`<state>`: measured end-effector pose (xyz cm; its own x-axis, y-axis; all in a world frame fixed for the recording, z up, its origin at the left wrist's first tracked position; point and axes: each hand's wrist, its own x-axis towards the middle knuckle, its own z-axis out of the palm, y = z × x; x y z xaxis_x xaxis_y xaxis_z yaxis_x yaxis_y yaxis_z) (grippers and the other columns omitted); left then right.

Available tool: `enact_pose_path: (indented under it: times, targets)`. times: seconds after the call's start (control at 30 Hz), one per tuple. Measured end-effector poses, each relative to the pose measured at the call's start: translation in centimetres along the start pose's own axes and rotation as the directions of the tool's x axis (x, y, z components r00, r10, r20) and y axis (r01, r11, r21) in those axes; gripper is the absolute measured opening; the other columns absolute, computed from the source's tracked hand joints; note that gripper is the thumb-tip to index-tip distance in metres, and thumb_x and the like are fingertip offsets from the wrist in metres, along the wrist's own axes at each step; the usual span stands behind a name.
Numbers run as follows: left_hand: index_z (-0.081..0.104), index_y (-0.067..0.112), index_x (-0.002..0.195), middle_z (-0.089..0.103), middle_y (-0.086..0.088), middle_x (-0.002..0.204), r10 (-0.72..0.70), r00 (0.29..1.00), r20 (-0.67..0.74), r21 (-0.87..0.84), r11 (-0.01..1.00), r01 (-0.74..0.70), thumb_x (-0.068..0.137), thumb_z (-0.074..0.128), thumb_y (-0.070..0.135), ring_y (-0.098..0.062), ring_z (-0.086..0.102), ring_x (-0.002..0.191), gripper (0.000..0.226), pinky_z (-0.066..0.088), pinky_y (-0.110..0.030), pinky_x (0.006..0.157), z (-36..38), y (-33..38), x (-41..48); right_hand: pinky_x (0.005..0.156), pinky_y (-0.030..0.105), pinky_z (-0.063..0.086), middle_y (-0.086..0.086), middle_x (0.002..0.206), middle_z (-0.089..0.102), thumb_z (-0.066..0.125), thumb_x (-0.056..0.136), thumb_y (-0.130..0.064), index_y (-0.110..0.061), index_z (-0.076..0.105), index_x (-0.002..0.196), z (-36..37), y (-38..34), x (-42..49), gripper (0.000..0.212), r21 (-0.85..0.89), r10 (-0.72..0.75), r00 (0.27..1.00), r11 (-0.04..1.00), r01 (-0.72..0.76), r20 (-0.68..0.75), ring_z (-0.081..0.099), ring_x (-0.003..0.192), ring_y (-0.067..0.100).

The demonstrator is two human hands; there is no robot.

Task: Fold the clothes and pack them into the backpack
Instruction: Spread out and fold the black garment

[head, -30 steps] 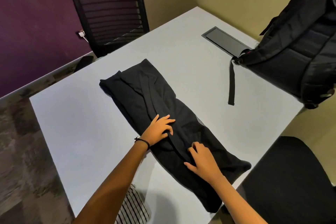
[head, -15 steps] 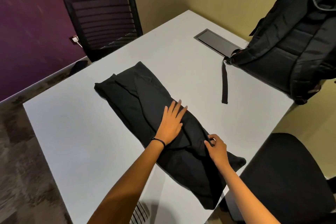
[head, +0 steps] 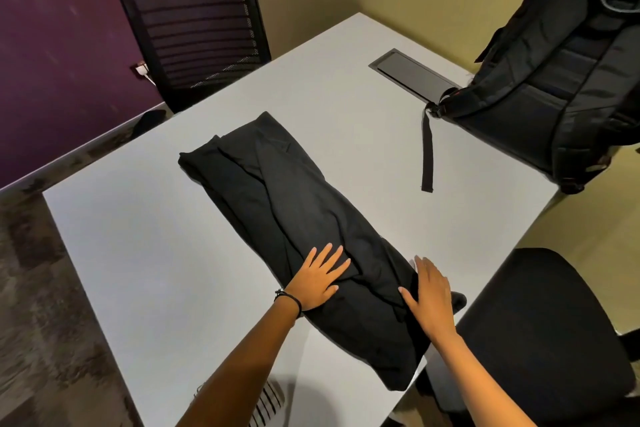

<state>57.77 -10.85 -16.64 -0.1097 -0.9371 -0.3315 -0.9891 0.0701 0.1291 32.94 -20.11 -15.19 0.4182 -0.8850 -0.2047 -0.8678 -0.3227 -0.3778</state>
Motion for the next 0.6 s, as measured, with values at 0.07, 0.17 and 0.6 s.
enact_pose_path:
  times: [0.07, 0.17, 0.6]
  targets:
    - [0.003, 0.022, 0.150, -0.002, -0.007, 0.159, -0.019, 0.999, 0.035, 0.012, 1.000, 0.018, 0.096, 0.021, 0.039, -0.031, -0.004, 0.145, 0.059, -0.002, -0.050, 0.116, 0.2, 0.2, -0.4, 0.093, 0.040, 0.043, 0.013, 0.126, 0.051, 0.062, 0.088, -0.030, -0.005, 0.046, 0.131, -0.1, 0.4, 0.0, 0.053, -0.017, 0.006, 0.998, 1.000, -0.005, 0.066, 0.052, 0.110, 0.030]
    - [0.009, 0.018, 0.150, 0.005, -0.008, 0.158, -0.039, 0.999, -0.016, 0.004, 0.999, 0.039, 0.095, 0.024, 0.037, -0.032, 0.004, 0.145, 0.061, 0.006, -0.053, 0.118, 0.4, 1.0, -1.1, 0.078, 0.034, 0.042, 0.010, 0.107, 0.056, 0.057, 0.090, -0.027, -0.007, 0.057, 0.111, -0.4, 0.7, -0.1, 0.028, -0.040, -0.001, 0.998, 0.999, 0.004, 0.069, 0.053, 0.094, 0.027]
    - [0.067, 0.019, 0.105, 0.065, -0.004, 0.107, -0.118, 0.986, -0.117, -0.202, 0.975, 0.092, 0.063, 0.082, 0.032, -0.019, 0.066, 0.091, 0.046, 0.053, -0.028, 0.081, 0.7, 3.4, -2.1, 0.074, 0.029, 0.046, 0.004, 0.107, 0.058, 0.042, 0.090, -0.046, -0.009, 0.054, 0.114, -0.7, -4.9, -1.0, 0.046, 0.074, -0.170, 0.978, 0.981, 0.179, -0.117, 0.058, 0.089, 0.020]
